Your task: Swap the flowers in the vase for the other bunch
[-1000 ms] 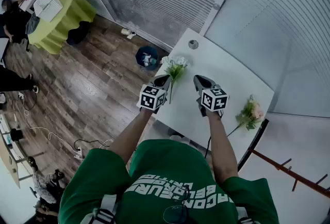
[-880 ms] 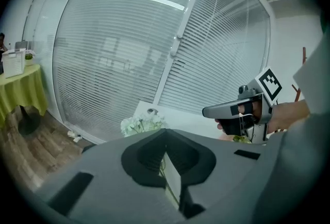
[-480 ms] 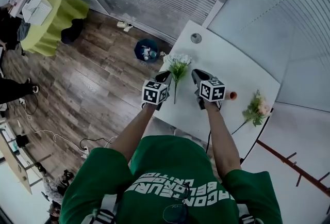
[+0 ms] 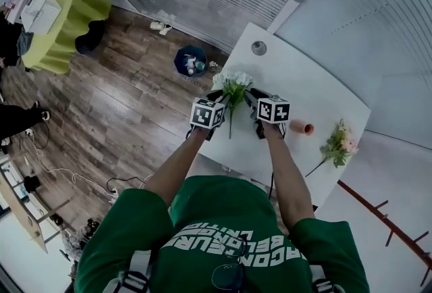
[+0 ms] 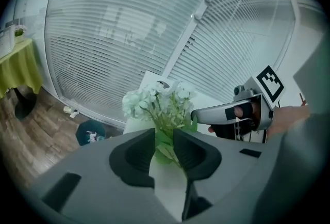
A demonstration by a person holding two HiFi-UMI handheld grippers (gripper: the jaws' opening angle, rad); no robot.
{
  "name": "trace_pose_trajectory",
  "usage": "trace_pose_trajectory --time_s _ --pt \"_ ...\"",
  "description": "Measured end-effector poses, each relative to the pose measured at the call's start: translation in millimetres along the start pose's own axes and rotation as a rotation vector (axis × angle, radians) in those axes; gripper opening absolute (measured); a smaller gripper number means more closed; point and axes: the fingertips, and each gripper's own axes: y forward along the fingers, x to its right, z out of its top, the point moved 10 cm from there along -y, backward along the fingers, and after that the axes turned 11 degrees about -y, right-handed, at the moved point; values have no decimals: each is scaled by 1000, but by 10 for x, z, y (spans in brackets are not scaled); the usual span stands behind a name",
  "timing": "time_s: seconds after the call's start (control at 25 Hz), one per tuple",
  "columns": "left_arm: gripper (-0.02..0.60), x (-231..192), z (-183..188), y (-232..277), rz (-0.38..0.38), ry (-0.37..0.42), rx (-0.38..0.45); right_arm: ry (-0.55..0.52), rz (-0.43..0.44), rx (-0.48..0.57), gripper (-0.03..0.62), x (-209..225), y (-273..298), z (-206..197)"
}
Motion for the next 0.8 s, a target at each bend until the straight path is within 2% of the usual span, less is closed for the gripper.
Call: trace_pose_trajectory --time_s 0.32,0.6,0.8 --pt "98 -126 53 185 -15 -2 -69 85 33 -33 115 154 300 4" --pt "98 -203 69 349 -68 -16 -146 127 59 -72 114 180 469 -41" --pt "98 -243 87 424 -94 -34 -183 136 79 -77 84 141 527 -48"
